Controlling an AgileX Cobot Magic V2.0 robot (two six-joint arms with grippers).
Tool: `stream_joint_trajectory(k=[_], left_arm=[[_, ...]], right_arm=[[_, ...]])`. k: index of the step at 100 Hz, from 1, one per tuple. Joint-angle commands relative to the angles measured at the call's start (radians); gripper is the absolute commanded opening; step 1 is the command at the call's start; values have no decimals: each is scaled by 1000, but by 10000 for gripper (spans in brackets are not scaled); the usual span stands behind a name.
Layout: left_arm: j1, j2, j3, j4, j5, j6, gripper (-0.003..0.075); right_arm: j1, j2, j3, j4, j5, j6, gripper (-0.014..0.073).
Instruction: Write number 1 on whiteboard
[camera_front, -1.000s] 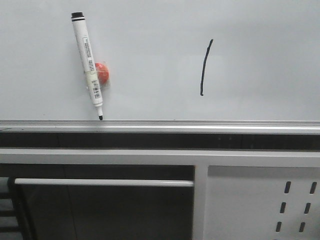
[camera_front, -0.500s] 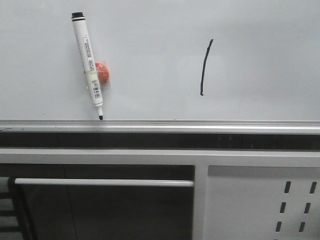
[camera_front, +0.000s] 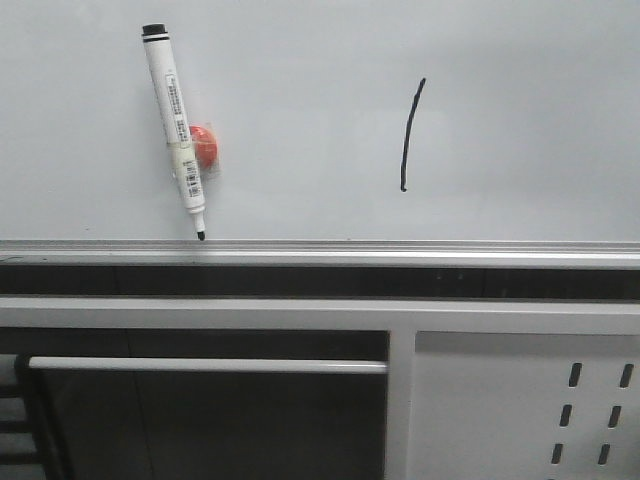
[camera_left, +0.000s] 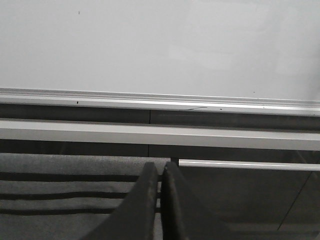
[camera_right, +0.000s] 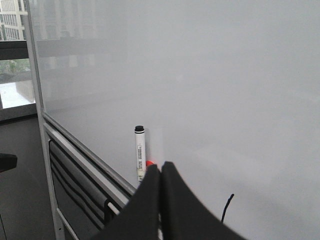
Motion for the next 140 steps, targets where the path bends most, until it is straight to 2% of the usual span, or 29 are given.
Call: stream_joint_trajectory(k=[1,51,68,78,87,98,117,123,134,140], left_arm=[[2,-28,22,-16,-58,-9,-18],[2,-28,22,-16,-58,-9,-18],[2,-28,22,-16,-58,-9,-18],[2,-28,22,-16,-58,-9,-18],[2,-28,22,-16,-58,-9,-18],[2,-28,22,-16,-58,-9,-18],[2,-28,22,-16,-58,-9,-18],[2,-28,22,-16,-58,-9,-18],[2,-28,22,-16,-59,-9,-18],[2,-28,22,-16,-59,-9,-18]], right_arm=[[-1,3,-27,-7,-34,-4,-76],[-1,3,-27,-7,-41,-4,-76],[-1,5,-18,76,-19,-4,-76],[-5,7,11,61,-32,35,-76],[-31,7,35,-97,-51,240,-76],[-124,7,73,-303,-84,535,-76],[-368,-35,113,-429,-68,673,-76],[-438,-102,126,-595,-55,769,-76],[-526,-242,146,-969,-44,1060,-76],[-558,-307,157,-1106,-23,1172,-76]])
